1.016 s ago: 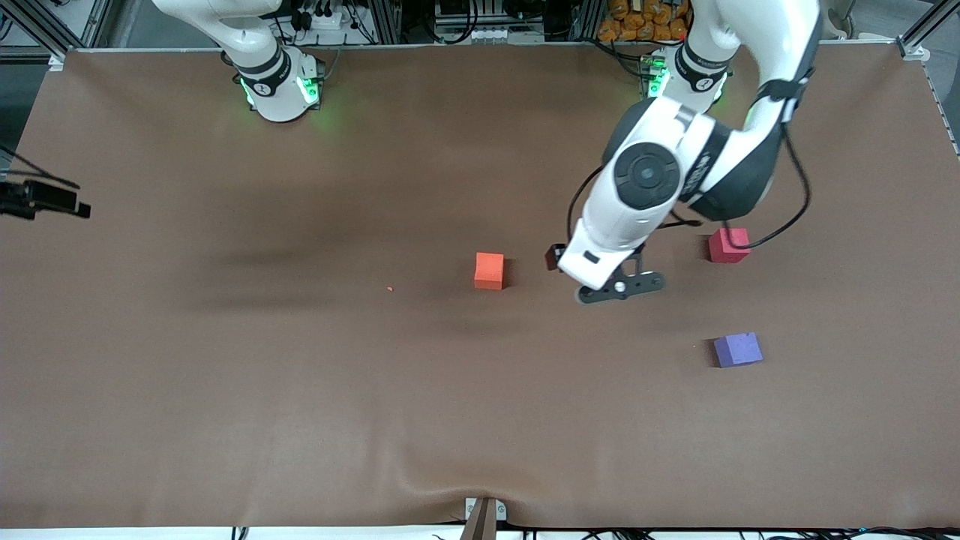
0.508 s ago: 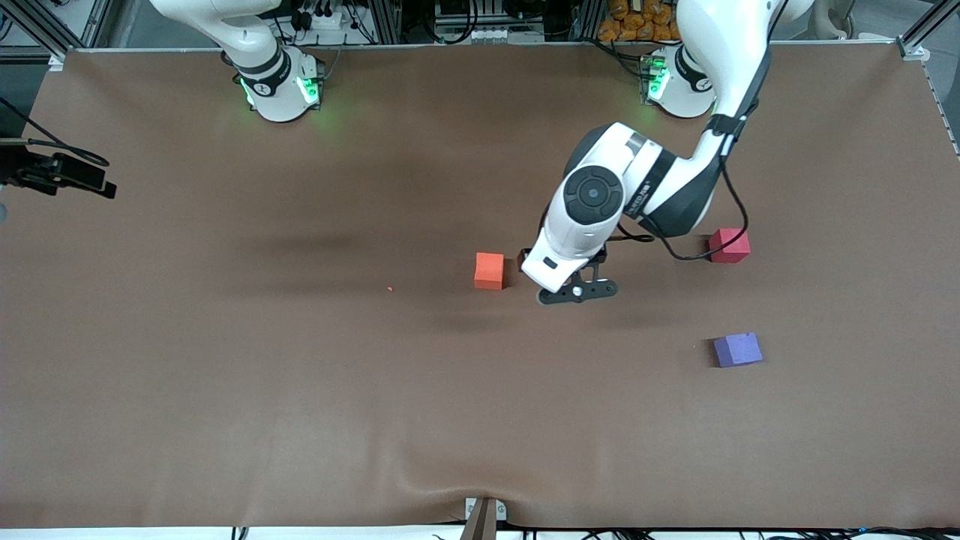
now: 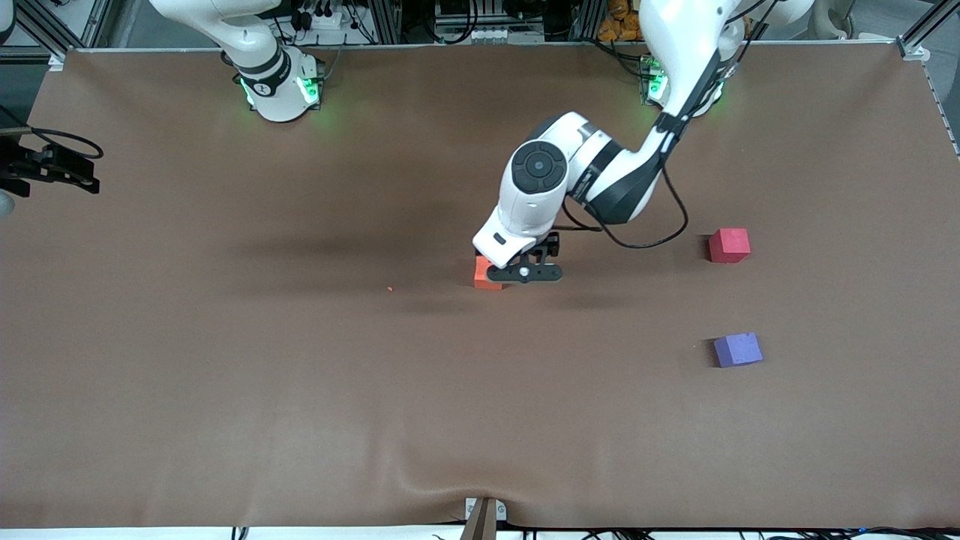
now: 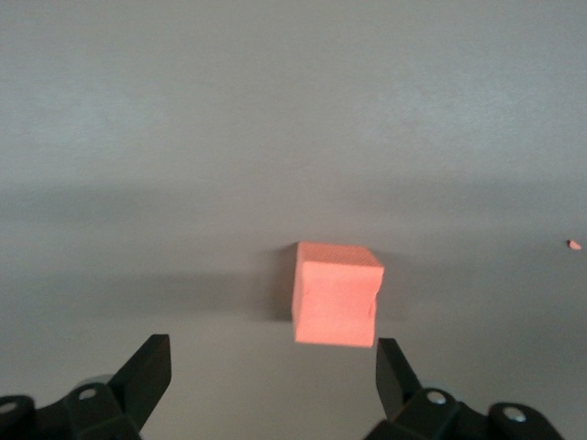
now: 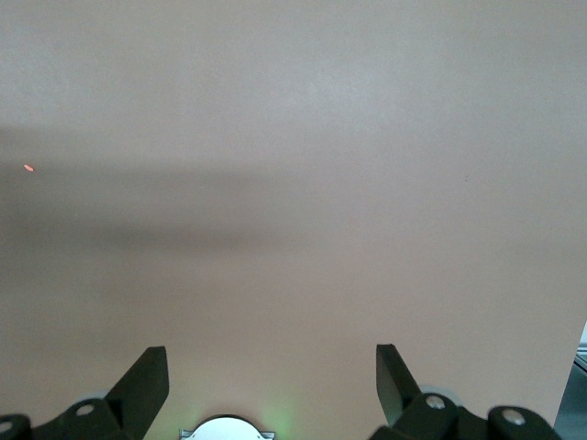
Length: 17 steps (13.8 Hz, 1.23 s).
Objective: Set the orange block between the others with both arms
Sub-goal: 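Grasp the orange cube with the left gripper and lift it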
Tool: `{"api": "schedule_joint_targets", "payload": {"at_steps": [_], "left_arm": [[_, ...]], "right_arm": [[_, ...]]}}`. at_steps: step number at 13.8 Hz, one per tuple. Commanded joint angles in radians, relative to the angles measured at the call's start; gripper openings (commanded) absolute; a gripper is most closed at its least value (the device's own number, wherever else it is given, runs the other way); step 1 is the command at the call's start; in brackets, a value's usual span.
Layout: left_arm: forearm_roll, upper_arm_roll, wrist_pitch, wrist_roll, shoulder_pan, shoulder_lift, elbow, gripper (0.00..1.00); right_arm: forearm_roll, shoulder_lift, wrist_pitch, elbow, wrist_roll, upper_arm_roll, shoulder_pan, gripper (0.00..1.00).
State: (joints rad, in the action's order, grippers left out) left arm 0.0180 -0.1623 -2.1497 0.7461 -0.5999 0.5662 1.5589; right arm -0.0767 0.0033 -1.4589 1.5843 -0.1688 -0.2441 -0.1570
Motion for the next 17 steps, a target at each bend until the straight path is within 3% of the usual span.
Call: {"api": "schedule_joint_targets", "payload": {"at_steps": [1, 5, 10, 12, 17], "left_arm": [[0.002, 0.007, -0.076, 0.004, -0.030, 0.075, -0.013, 0.89], [0.026, 0.012, -0.099, 0.003, -0.057, 0.149, -0.059, 0.87], [0.026, 0.015, -0.104, -0.001, -0.074, 0.173, -0.068, 0.87], [0.026, 0.017, -0.113, -0.008, -0.078, 0.187, -0.069, 0.86], [0.026, 0.018, -0.142, -0.013, -0.089, 0.215, -0.071, 0.72]], "right_arm": [[-0.018, 0.035, 0.003, -0.007, -0.018, 0.000, 0.005, 1.00], [-0.020, 0.035, 0.003, -0.007, -0.017, 0.000, 0.005, 1.00], [-0.012, 0.035, 0.008, -0.029, -0.017, 0.002, 0.002, 1.00], [0.052, 0.035, 0.011, -0.053, -0.017, 0.000, 0.010, 1.00], [0.060, 0.038, 0.000, -0.063, -0.017, 0.005, -0.009, 1.00]]}}
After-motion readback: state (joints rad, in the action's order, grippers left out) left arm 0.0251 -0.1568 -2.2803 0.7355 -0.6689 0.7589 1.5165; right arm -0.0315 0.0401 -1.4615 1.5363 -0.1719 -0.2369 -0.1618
